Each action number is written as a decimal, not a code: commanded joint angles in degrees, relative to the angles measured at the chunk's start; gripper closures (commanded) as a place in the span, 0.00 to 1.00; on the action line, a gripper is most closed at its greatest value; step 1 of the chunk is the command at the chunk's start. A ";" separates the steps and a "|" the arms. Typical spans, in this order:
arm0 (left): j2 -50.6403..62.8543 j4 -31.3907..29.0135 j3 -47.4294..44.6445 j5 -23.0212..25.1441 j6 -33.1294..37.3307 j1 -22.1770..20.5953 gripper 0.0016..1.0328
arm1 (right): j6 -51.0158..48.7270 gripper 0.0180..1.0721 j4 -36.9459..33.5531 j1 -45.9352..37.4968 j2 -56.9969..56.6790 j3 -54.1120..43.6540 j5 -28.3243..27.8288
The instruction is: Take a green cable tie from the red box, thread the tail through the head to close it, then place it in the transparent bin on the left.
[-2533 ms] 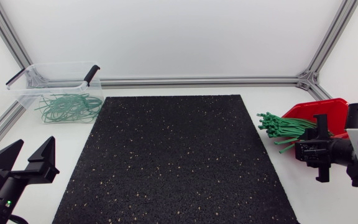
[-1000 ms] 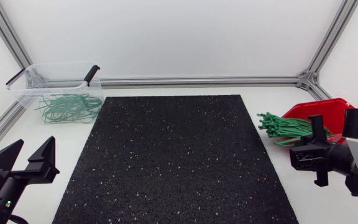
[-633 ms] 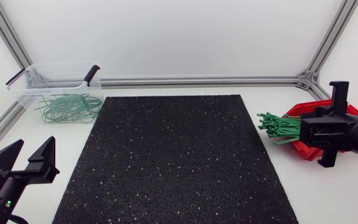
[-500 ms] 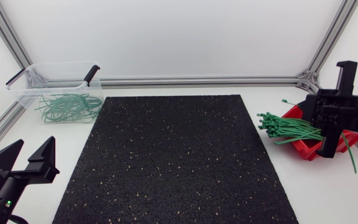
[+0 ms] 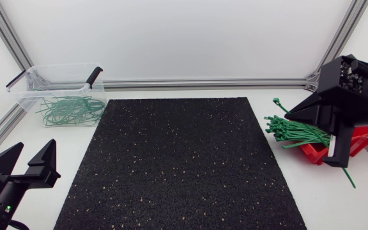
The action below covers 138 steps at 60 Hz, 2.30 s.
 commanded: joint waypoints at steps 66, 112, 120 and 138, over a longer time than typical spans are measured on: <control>35.38 1.31 23.75 25.45 -14.44 -6.07 0.06 | 19.30 0.94 -9.02 -2.48 32.60 6.29 -55.50; 63.86 11.51 42.04 50.94 -27.00 -22.42 0.04 | 20.09 0.94 -4.45 3.58 37.17 3.83 -71.68; 65.44 13.53 44.06 51.99 -29.82 -24.71 0.04 | 20.01 0.94 -3.22 4.11 36.99 3.74 -73.08; 71.07 17.49 47.04 54.10 -34.47 -29.63 0.07 | 19.92 0.94 -0.85 3.50 33.04 3.21 -73.26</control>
